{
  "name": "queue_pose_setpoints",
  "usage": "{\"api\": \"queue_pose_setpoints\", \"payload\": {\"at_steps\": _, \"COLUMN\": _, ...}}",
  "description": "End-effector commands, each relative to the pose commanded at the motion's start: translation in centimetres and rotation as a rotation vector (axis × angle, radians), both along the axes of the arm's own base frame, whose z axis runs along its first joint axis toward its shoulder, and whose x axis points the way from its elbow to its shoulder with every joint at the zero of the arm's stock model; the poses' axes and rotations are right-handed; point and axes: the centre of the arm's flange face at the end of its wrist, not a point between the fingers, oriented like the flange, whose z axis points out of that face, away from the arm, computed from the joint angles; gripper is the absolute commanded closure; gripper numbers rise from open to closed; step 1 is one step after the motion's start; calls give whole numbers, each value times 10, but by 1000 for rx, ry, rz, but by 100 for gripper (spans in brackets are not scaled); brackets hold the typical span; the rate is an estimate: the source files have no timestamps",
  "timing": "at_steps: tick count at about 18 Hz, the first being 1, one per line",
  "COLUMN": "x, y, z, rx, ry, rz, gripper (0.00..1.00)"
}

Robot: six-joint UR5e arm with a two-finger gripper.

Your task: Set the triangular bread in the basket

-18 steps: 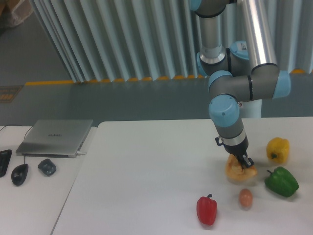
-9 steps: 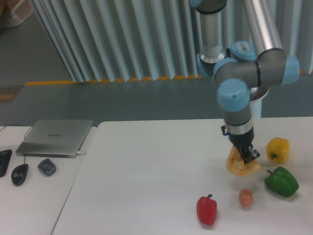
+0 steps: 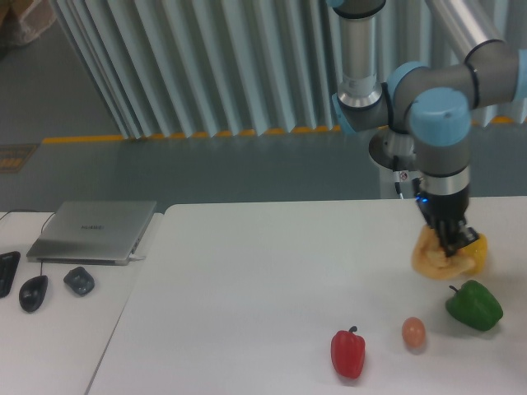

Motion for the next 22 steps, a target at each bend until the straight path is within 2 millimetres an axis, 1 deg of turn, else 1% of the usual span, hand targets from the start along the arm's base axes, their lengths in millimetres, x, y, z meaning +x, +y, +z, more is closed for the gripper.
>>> {"api": "queue_pose_setpoints", "payload": {"at_steps": 2, "x": -25, "y": -17, "z": 5, "rx": 23, "ry": 39, "rz": 22, "gripper": 85}}
{"api": "queue_pose_setpoints", "payload": {"at_steps": 4, "x": -50, "y": -31, "z": 6, "rx": 54, "ry": 97, "rz": 21, "gripper": 84}}
{"api": "queue_pose_setpoints", "payload": {"at_steps": 5, "x": -59, "y": -38, "z": 5, "rx": 56, "ry": 103, "rz": 38, "gripper": 84}}
{"api": "queue_pose_setpoints", "payload": {"at_steps": 6, "x": -69, "y": -46, "z": 2, "rx": 56, "ry": 105, "rz": 56, "gripper": 84}}
{"api": "queue_pose_setpoints", "payload": {"at_steps": 9, "x": -97, "y": -62, "z": -10, "rx": 68, "ry": 135, "rz": 106, "gripper": 84}}
{"api": "queue_pose_setpoints", "payload": {"at_steps": 14, "x": -144, "y": -100, "z": -16, "rx": 97, "ry": 199, "rz": 190, "gripper": 84}}
{"api": "queue_pose_setpoints", "payload": {"at_steps": 16, "x": -162, "y": -117, "z": -20, "rx": 100, "ry": 212, "rz": 223, "gripper": 84}}
{"api": "queue_pose_setpoints", "payload": {"at_steps": 17, "x": -172, "y": -124, "z": -26, "rx": 96, "ry": 212, "rz": 237, "gripper": 84}}
{"api": "queue_pose_setpoints", "payload": {"at_steps": 18, "x": -179, "y": -127, "z": -31, "rx": 97, "ry": 215, "rz": 243, "gripper": 80}}
{"api": "queue_pose_setpoints", "payload": {"at_steps": 19, "x": -189, "y": -135, "z": -38, "rx": 97, "ry": 223, "rz": 260, "gripper": 76}}
{"api": "queue_pose_setpoints", "payload": {"at_steps": 20, "x": -196, "y": -142, "z": -38, "rx": 99, "ry": 233, "rz": 274, "gripper": 72}}
{"api": "queue_pose_setpoints", "payload": {"at_steps": 21, "x": -202, "y": -149, "z": -40, "rx": 98, "ry": 237, "rz": 286, "gripper": 58}}
{"api": "queue_pose_setpoints", "payload": {"at_steps": 22, "x": -206, "y": -151, "z": -39, "rx": 97, "ry": 243, "rz": 289, "gripper": 36}}
